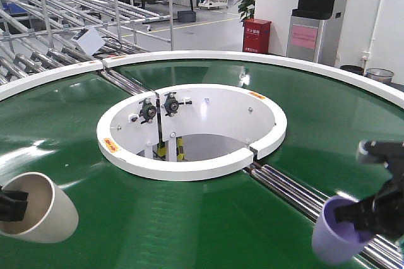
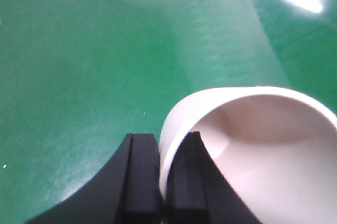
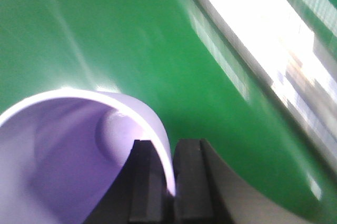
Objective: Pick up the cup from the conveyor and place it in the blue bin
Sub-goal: 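Lift both cups off the belt with both grippers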
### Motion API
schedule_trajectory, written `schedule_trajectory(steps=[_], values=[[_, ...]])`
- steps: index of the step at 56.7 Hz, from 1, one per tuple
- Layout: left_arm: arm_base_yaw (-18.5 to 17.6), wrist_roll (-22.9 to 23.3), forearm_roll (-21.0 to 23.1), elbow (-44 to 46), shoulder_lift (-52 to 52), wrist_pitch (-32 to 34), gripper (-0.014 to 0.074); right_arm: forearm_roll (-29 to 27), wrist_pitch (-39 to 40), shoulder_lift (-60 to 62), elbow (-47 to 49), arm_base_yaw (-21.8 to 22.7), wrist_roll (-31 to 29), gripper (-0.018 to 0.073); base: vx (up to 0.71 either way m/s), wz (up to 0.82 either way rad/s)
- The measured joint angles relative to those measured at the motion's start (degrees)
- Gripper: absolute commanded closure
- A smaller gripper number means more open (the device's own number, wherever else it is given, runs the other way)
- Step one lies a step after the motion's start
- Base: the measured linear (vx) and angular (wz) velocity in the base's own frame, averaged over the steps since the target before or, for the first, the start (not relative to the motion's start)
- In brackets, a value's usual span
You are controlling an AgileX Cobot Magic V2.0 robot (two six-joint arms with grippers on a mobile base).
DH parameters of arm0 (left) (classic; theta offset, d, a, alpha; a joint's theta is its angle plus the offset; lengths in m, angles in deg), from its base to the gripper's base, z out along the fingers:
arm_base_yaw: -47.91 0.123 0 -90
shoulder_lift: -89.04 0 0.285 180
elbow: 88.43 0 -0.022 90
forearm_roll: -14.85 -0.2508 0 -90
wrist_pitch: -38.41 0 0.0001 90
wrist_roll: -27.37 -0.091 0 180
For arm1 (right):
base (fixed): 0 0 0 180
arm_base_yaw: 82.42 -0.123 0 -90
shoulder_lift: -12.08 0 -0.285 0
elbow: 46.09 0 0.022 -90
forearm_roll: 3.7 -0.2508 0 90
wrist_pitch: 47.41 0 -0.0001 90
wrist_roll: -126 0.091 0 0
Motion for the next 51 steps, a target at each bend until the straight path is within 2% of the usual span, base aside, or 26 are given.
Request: schedule_trajectory(steps=[4, 11, 17, 26, 34, 51], values=[[0.0, 0.0, 2.2, 0.0, -0.9, 0.1, 0.0604, 0.6, 1.0, 3.8, 0.0, -1.8, -0.2, 0.0568, 0.00, 0.00], [0.0, -0.1, 6.8, 0.0, -1.6, 0.9, 0.0603, 2.9, 3.2, 10.9, 0.0, -7.4, 0.9, 0.0568, 0.00, 0.00], [0.0, -1.7, 9.9, 0.0, -2.7, 2.2, 0.0603, 6.2, 5.1, 16.1, 0.0, -11.5, 5.7, 0.0568, 0.00, 0.00], [0.0, -5.1, 13.7, 0.0, -8.6, 5.2, 0.0603, 15.1, 5.4, 22.7, 0.0, -16.1, 14.4, 0.0568, 0.00, 0.00], [0.0, -6.3, 14.1, 0.0, -13.8, 5.9, 0.0603, 19.0, 5.3, 25.4, 0.0, -17.8, 18.8, 0.0568, 0.00, 0.00], [0.0, -6.6, 14.1, 0.0, -16.3, 4.9, 0.0603, 19.6, 5.2, 25.5, 0.0, -18.0, 19.9, 0.0568, 0.00, 0.00]])
